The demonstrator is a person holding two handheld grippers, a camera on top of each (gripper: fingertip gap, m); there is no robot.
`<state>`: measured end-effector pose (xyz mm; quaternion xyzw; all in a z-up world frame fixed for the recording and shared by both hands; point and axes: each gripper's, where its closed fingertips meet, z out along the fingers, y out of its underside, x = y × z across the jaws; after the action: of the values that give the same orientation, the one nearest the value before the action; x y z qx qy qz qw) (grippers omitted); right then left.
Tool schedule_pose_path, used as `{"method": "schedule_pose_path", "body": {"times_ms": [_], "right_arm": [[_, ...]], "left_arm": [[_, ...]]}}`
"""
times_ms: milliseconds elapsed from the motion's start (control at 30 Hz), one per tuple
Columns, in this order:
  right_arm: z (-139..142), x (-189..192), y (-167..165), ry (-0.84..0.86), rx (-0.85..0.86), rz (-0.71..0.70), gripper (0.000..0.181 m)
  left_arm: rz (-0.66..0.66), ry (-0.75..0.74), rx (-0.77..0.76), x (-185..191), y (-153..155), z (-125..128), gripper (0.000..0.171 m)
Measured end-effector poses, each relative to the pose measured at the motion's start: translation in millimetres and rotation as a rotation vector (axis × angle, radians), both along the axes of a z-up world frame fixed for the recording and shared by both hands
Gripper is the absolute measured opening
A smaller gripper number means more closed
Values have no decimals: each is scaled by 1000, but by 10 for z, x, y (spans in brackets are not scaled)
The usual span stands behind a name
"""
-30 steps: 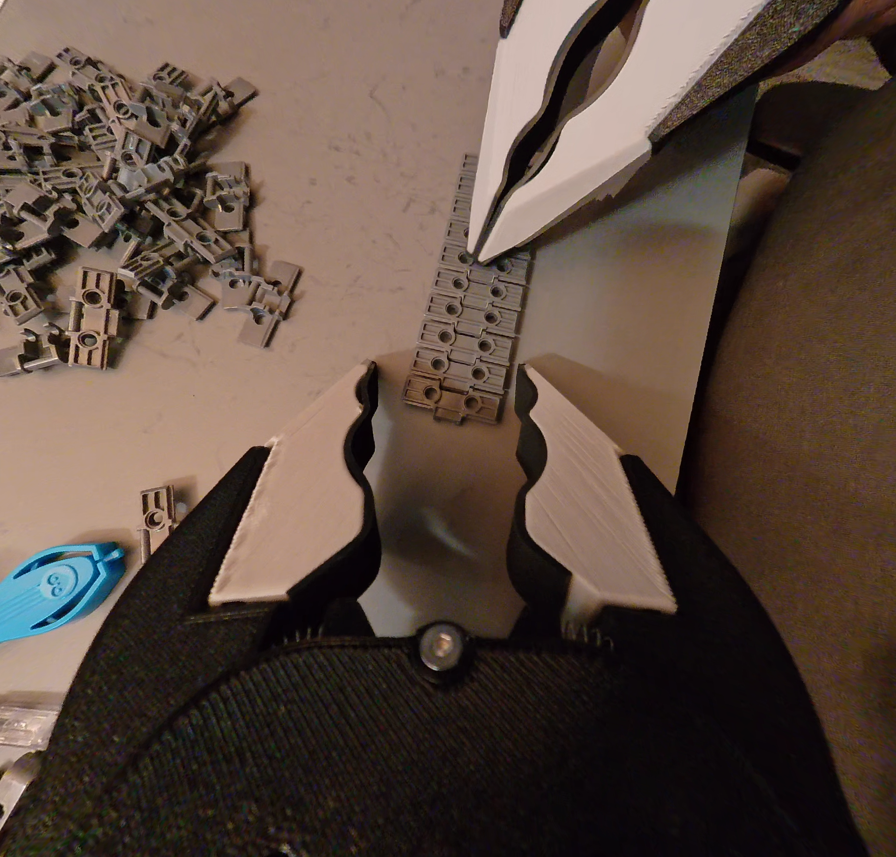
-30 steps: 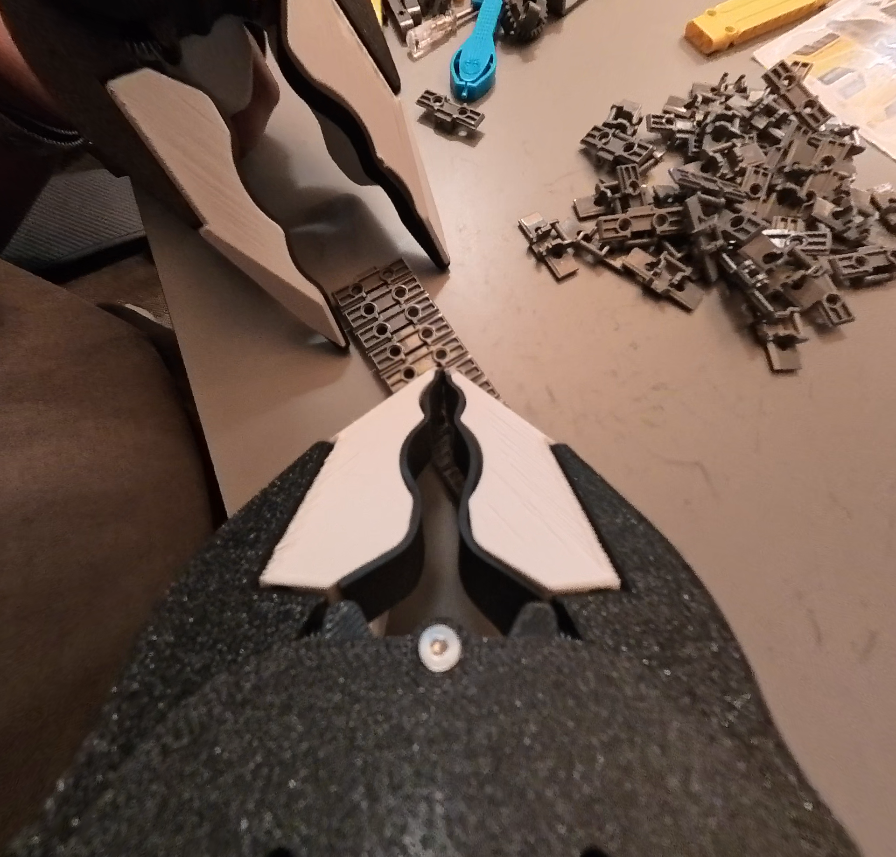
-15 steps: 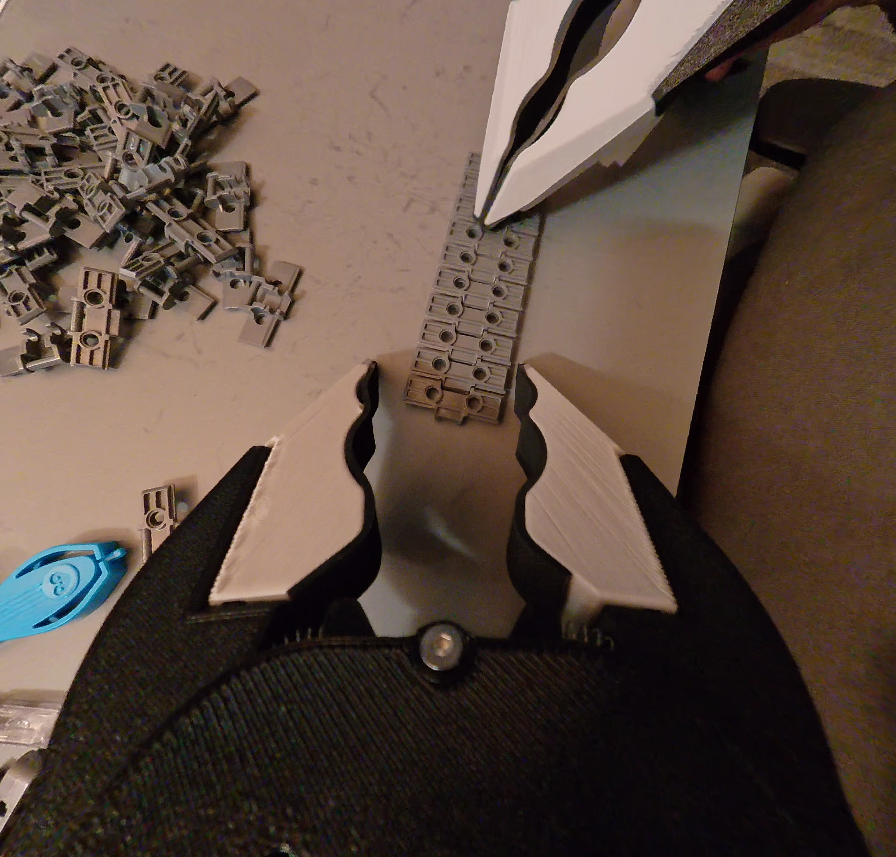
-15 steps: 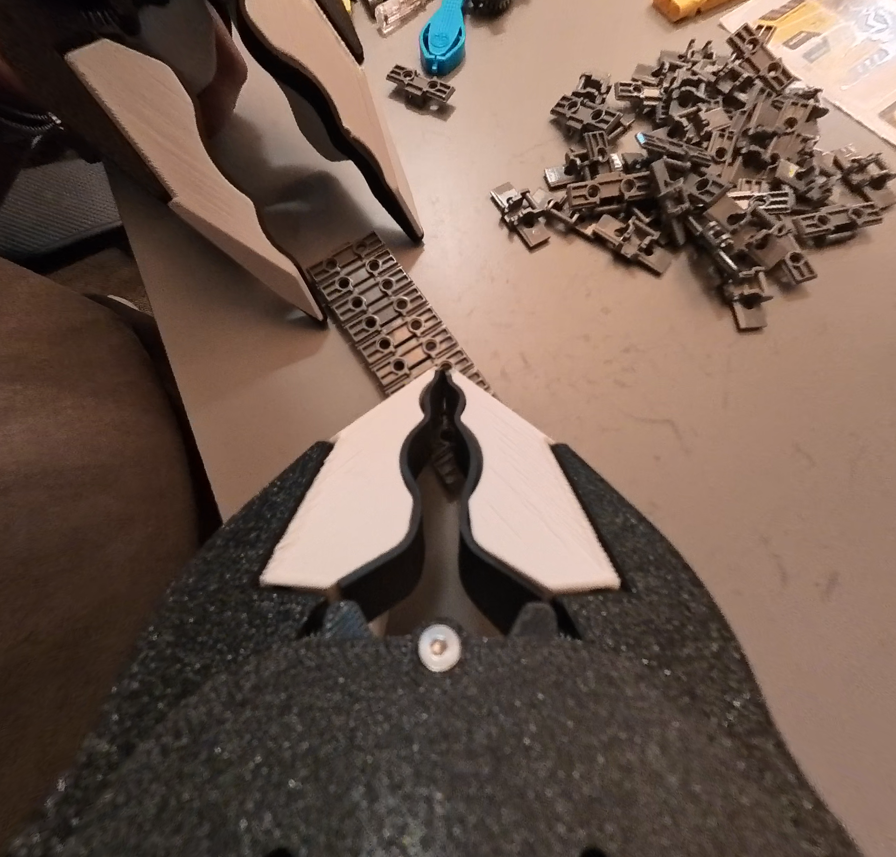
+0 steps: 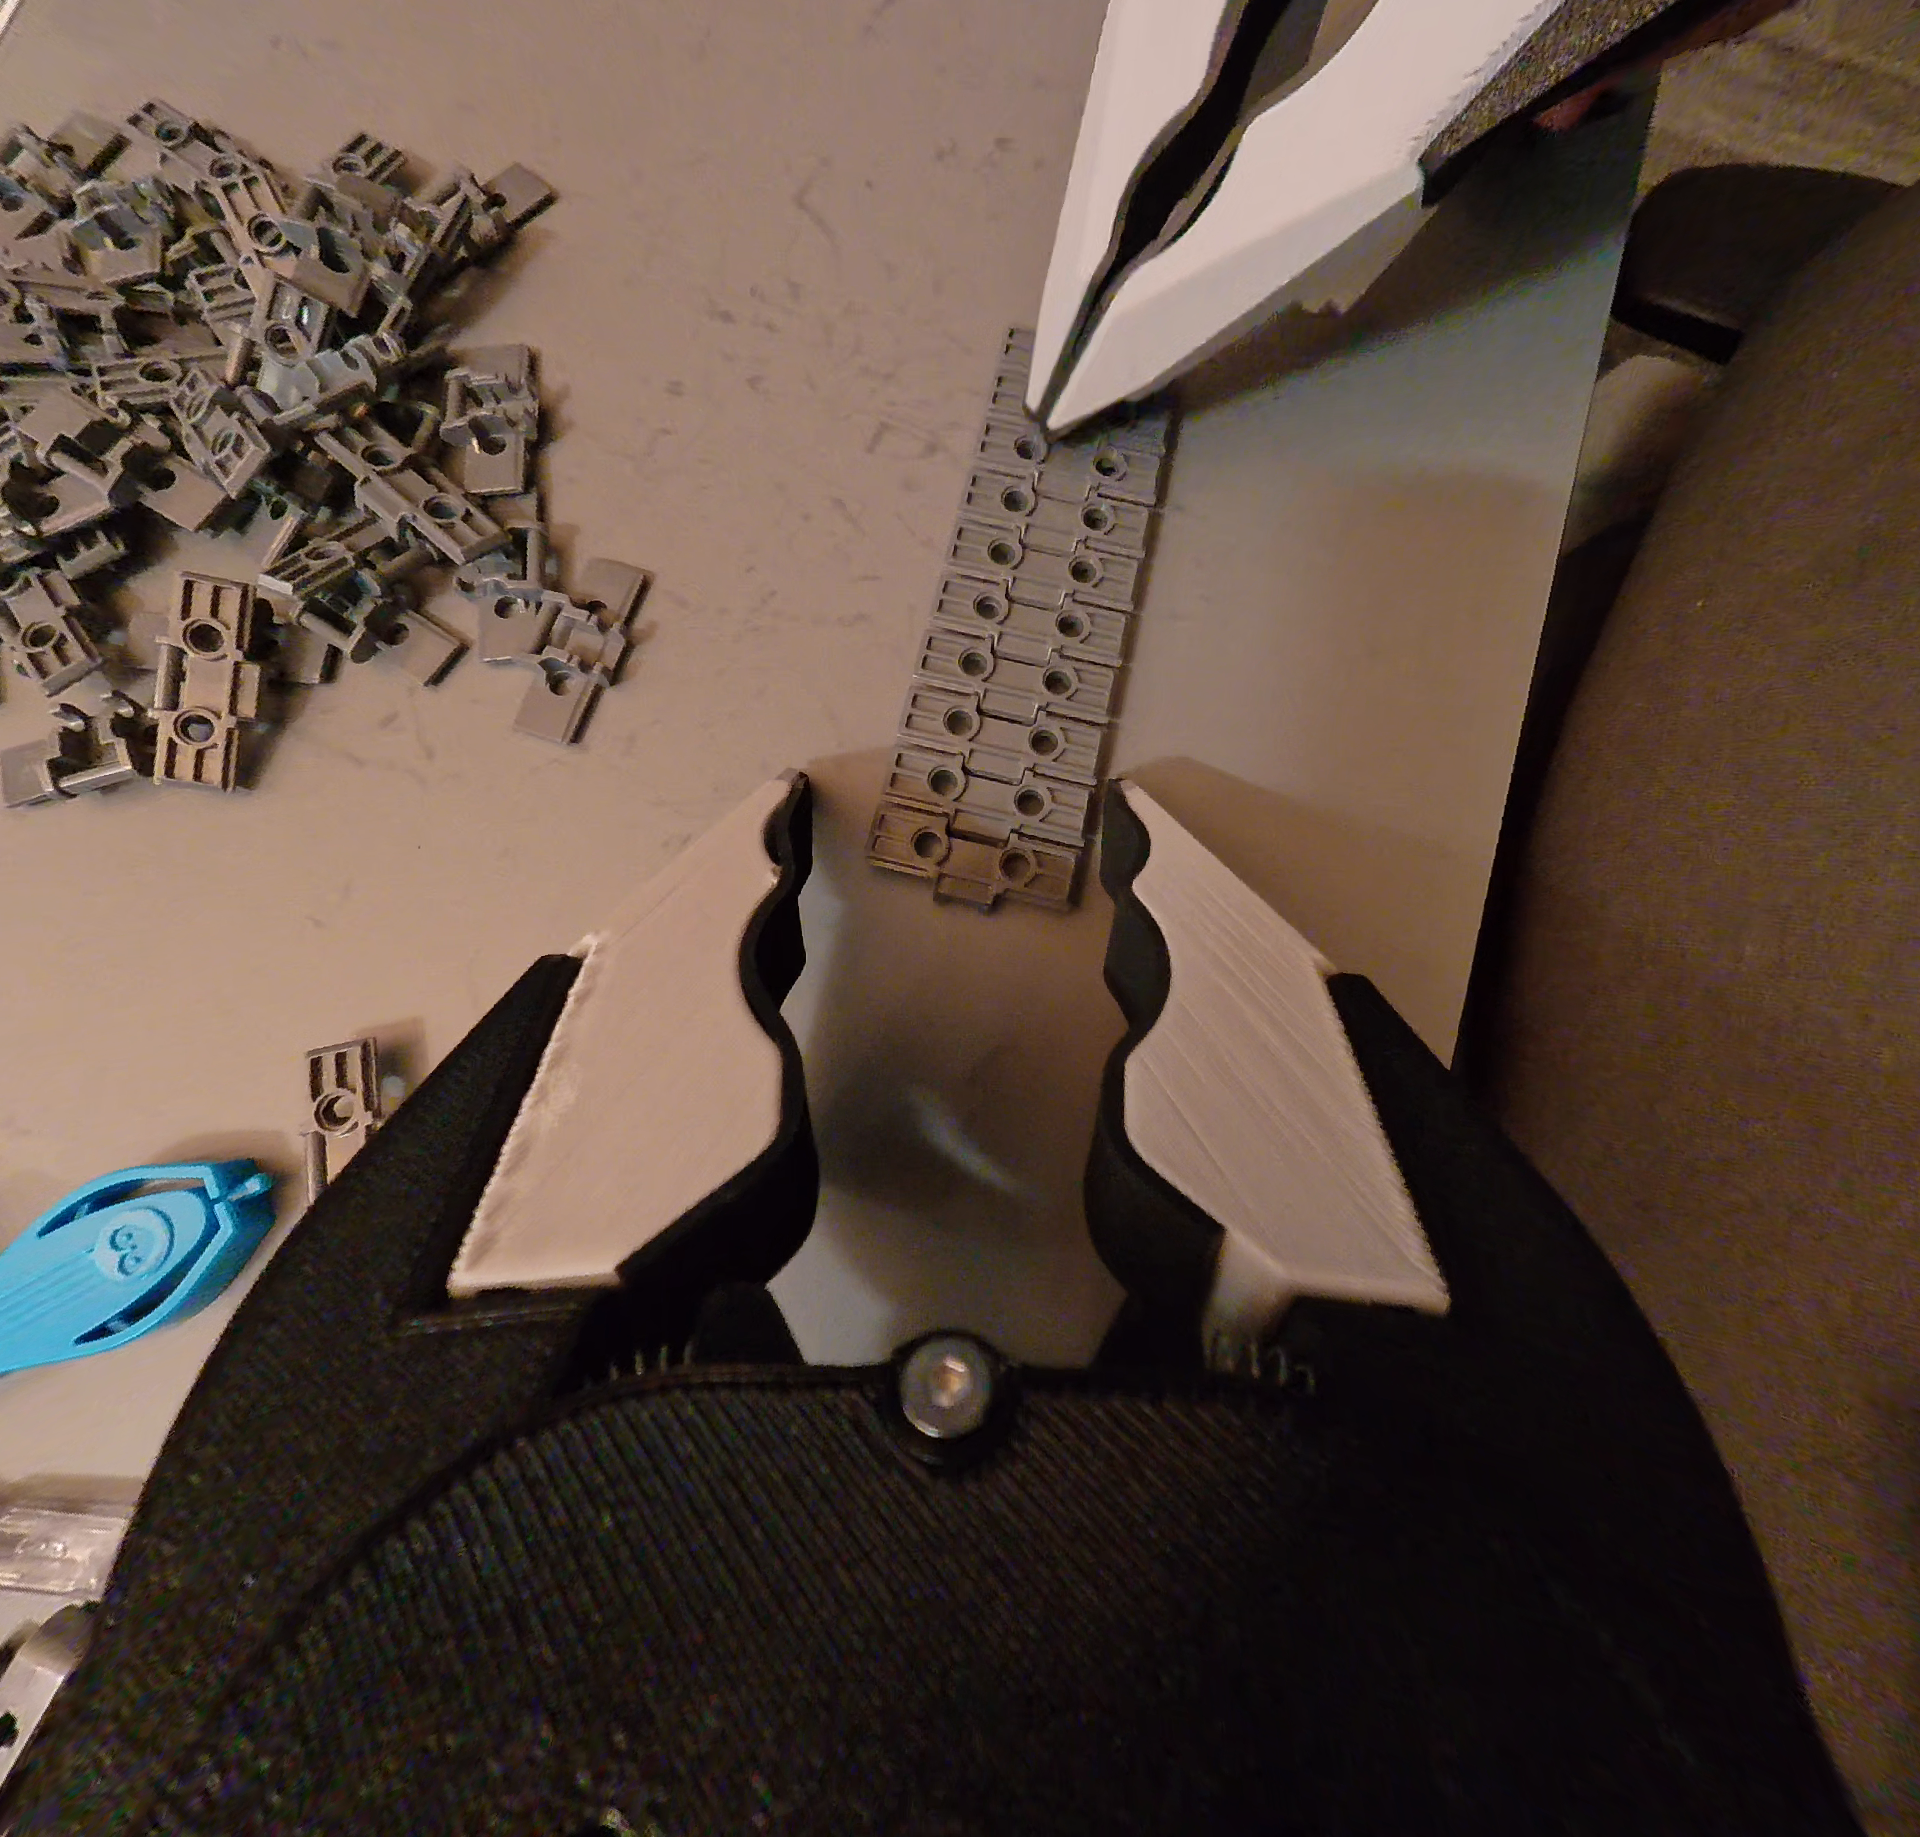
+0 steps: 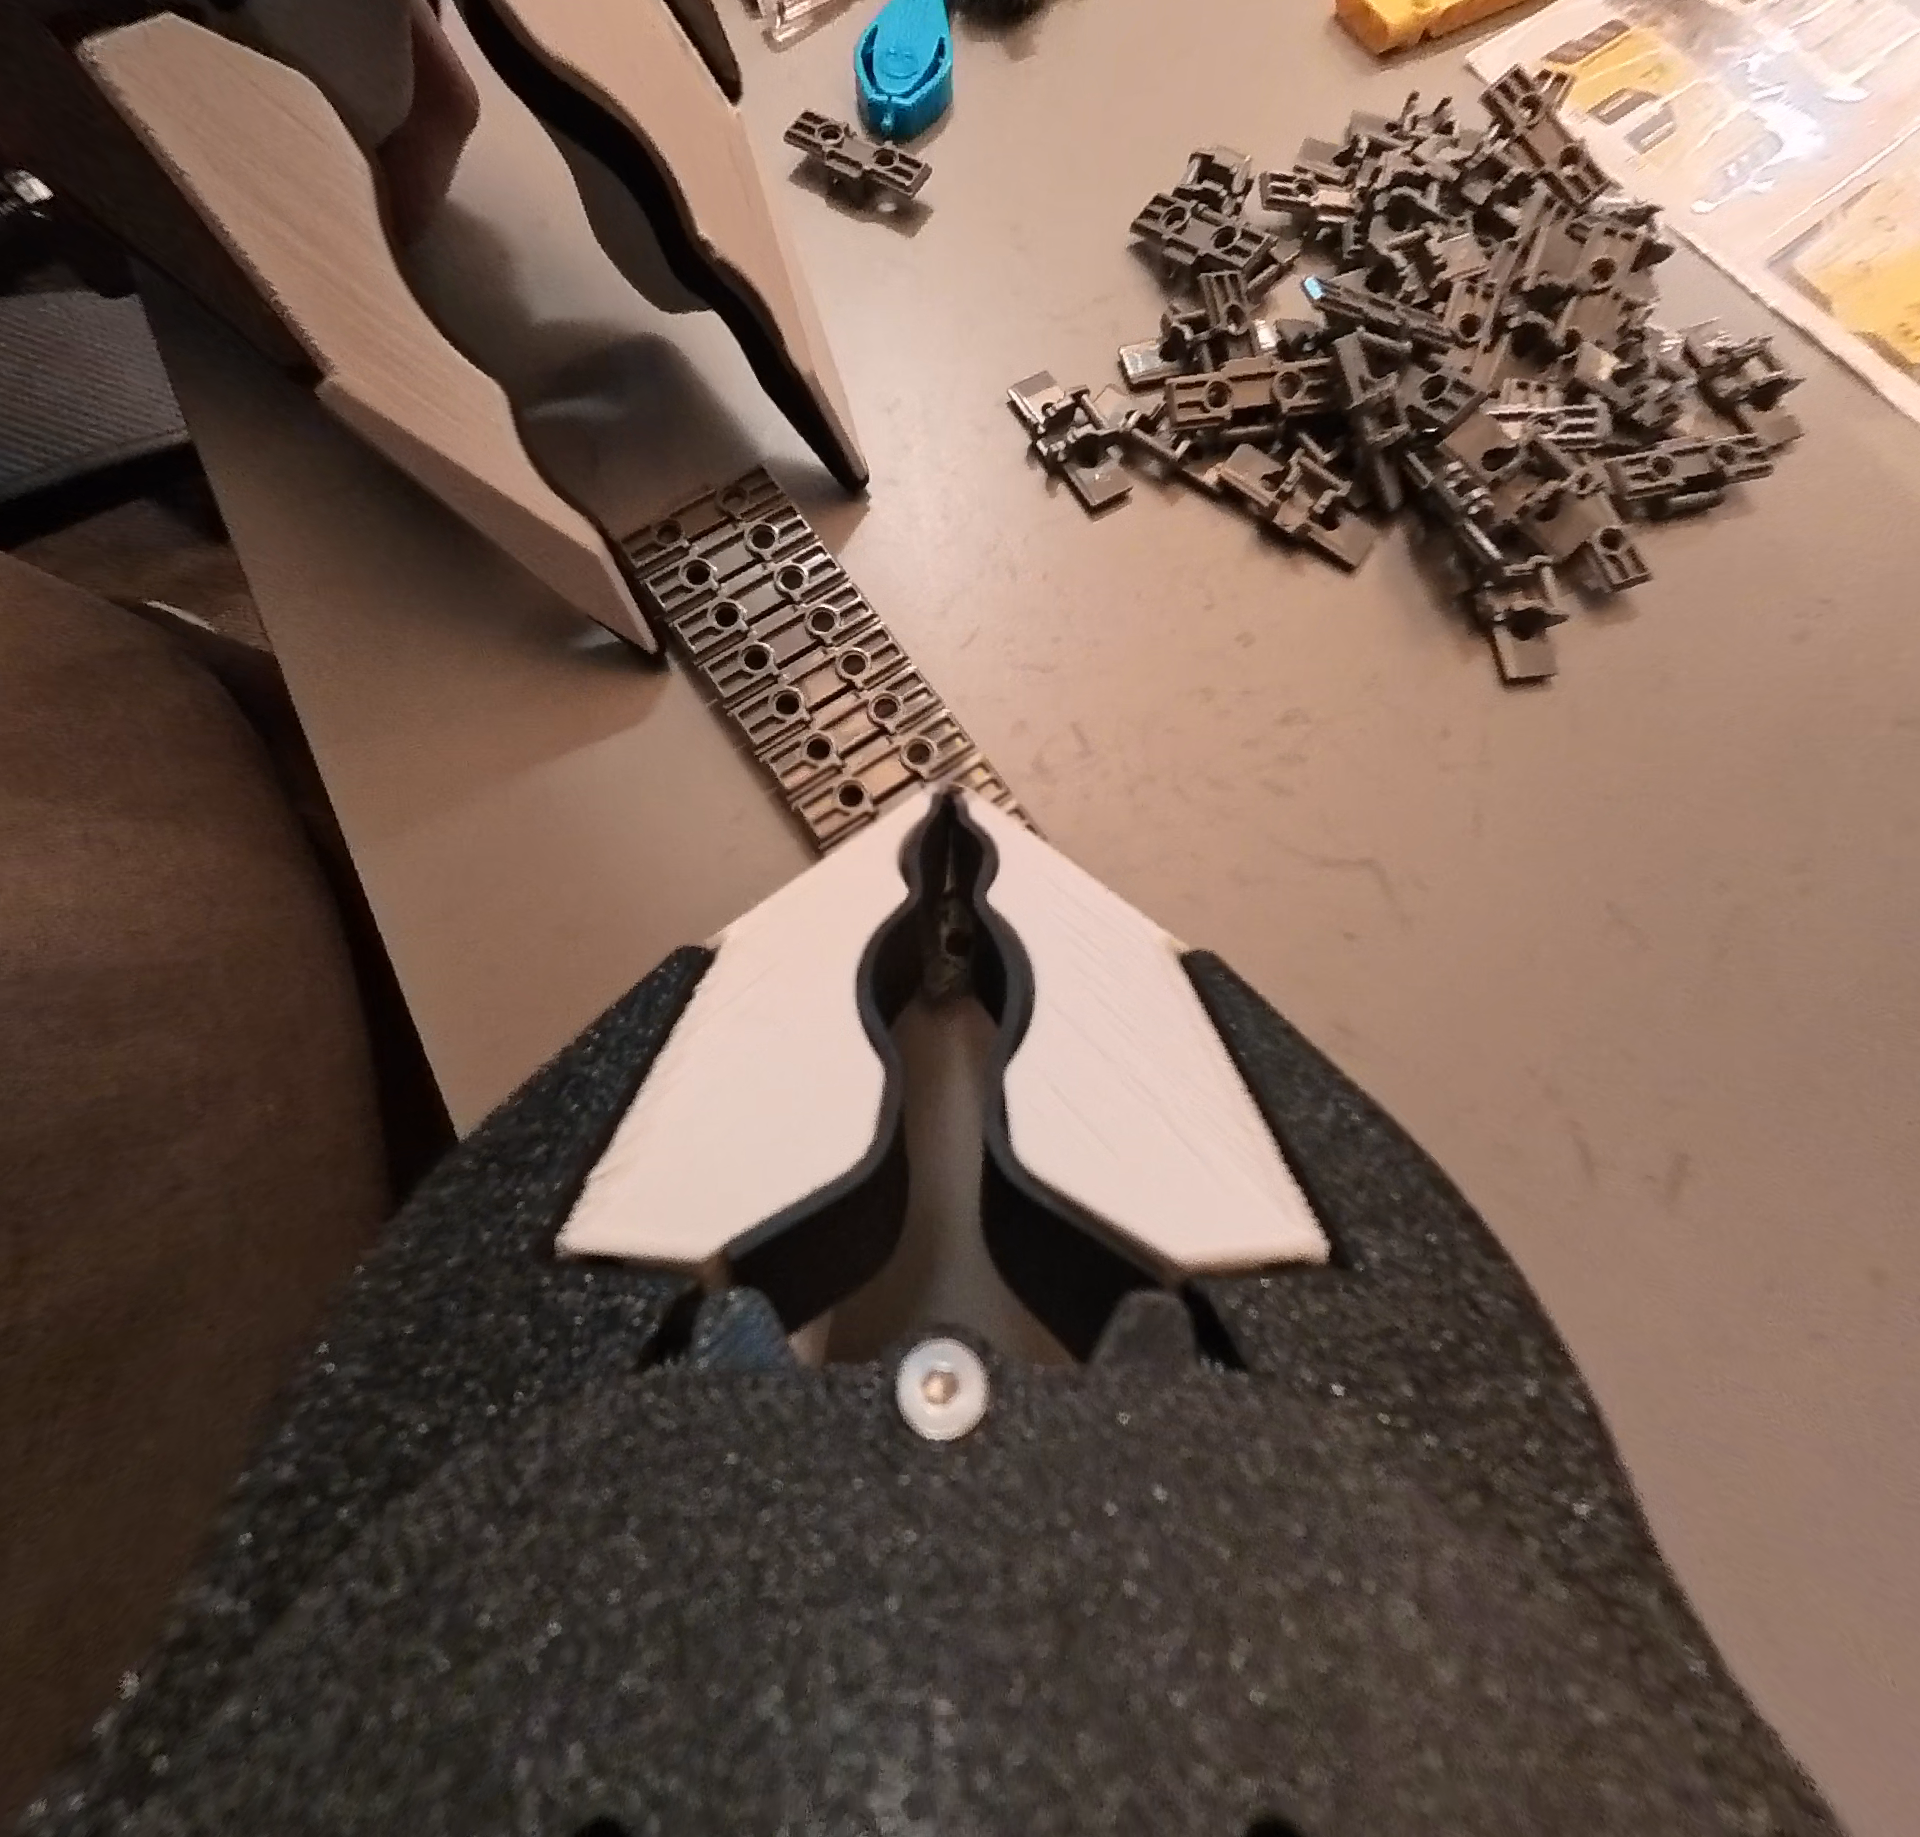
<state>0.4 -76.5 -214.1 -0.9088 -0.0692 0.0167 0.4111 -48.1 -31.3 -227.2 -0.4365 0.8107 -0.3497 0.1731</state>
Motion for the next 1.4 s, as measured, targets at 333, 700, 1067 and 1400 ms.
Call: {"method": "schedule_pose_path", "body": {"times_ms": [333, 700, 1067, 1400], "right_arm": [[-28, 26, -73, 42, -6, -9, 0], [-39, 186, -157, -38, -38, -63, 0], [-38, 173, -147, -50, -26, -57, 0], [-17, 125, -150, 16, 9, -40, 19]], "left_arm": [[1, 2, -3, 1, 0, -1, 54], [2, -3, 7, 3, 2, -4, 54], [4, -3, 12, 6, 6, -6, 54], [18, 2, 4, 19, 23, -6, 50]]}}
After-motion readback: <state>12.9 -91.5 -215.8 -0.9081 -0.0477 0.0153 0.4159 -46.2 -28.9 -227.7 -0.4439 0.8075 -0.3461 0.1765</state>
